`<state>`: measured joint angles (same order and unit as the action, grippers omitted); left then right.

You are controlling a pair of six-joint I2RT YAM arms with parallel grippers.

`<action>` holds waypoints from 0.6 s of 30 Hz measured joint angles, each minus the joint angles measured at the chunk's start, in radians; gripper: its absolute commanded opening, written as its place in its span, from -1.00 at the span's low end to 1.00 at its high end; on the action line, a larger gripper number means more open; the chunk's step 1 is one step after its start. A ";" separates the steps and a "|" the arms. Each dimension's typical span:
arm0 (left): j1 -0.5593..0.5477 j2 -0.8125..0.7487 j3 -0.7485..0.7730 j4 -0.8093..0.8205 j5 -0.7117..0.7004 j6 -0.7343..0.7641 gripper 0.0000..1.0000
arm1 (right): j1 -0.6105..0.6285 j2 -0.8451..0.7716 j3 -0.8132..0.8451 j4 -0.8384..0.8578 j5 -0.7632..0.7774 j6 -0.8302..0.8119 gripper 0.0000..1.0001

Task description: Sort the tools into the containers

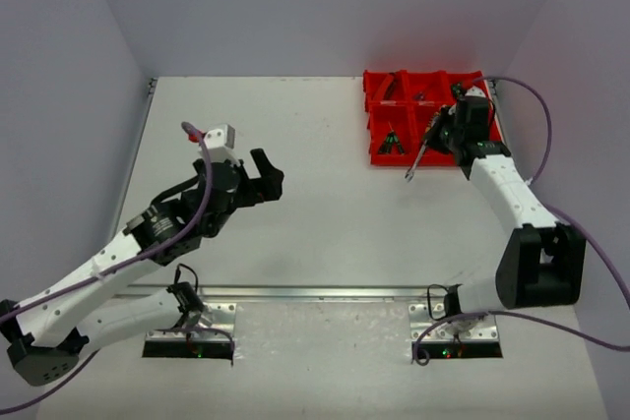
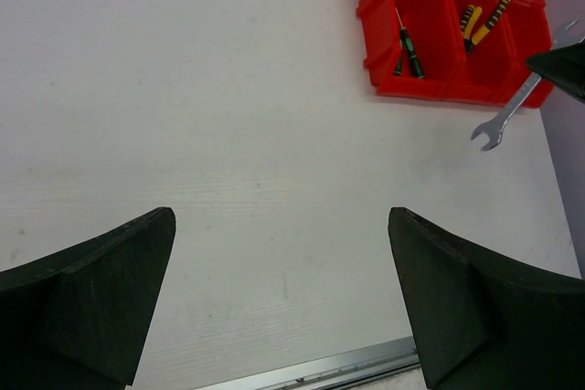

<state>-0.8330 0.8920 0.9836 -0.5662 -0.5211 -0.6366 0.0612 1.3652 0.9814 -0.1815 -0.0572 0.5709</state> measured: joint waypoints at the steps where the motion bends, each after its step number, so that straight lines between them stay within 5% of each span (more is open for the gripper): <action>1: 0.000 -0.038 0.000 -0.034 -0.022 0.004 1.00 | -0.027 0.041 0.031 -0.016 0.045 -0.012 -1.00; 9: 0.000 -0.265 -0.079 -0.091 -0.039 0.112 1.00 | -0.154 0.212 0.201 -0.091 0.403 -0.103 -1.00; 18: 0.000 -0.245 -0.133 -0.098 -0.026 0.147 1.00 | -0.176 0.434 0.488 0.019 0.597 -0.254 -1.00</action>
<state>-0.8330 0.6466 0.8509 -0.6640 -0.5470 -0.4900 -0.1151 1.7990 1.4692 -0.1622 0.5400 0.3173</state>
